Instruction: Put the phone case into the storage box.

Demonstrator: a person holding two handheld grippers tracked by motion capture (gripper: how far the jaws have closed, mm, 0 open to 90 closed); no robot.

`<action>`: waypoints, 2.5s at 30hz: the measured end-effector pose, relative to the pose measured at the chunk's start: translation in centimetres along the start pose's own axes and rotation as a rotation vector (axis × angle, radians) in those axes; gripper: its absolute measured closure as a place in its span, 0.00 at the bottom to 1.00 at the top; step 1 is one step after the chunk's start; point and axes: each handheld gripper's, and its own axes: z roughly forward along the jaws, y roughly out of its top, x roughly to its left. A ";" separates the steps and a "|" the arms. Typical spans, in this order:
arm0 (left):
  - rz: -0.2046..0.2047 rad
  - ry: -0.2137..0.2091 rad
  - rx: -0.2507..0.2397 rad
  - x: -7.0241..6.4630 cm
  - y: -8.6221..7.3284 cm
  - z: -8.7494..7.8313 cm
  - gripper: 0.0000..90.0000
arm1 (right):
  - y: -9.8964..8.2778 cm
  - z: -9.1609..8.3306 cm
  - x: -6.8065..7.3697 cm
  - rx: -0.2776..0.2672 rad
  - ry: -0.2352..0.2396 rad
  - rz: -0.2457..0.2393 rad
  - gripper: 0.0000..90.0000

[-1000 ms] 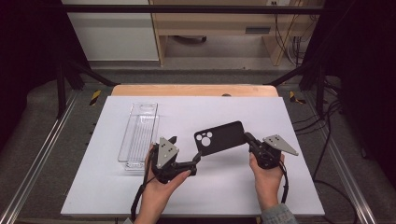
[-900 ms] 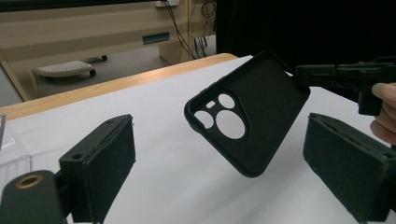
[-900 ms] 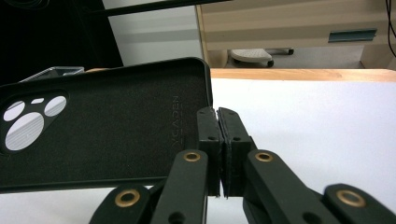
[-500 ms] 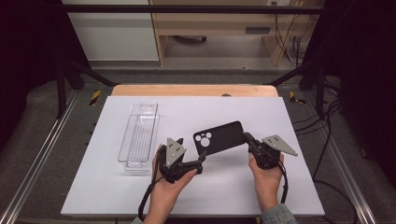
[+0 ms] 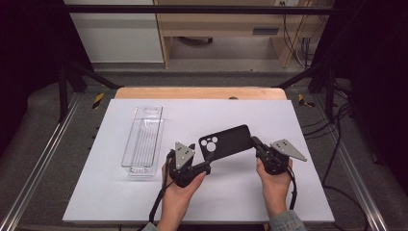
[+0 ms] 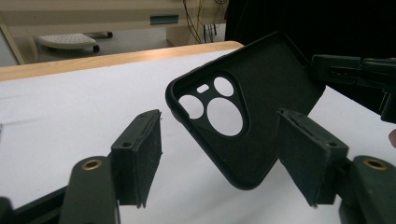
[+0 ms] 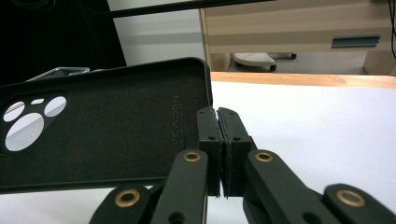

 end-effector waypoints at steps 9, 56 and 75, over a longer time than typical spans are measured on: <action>-0.055 -0.016 0.036 0.3 -0.3 0.5 0.44 | 0.0 0.0 0.1 -0.004 0.006 -0.002 0.99; -0.233 -0.102 0.007 1.9 -0.9 0.5 0.91 | -0.2 0.2 0.2 0.000 0.027 -0.010 0.99; -0.121 -0.065 -0.028 3.2 0.4 -0.2 0.93 | -0.3 0.5 -0.3 -0.012 0.080 0.025 0.69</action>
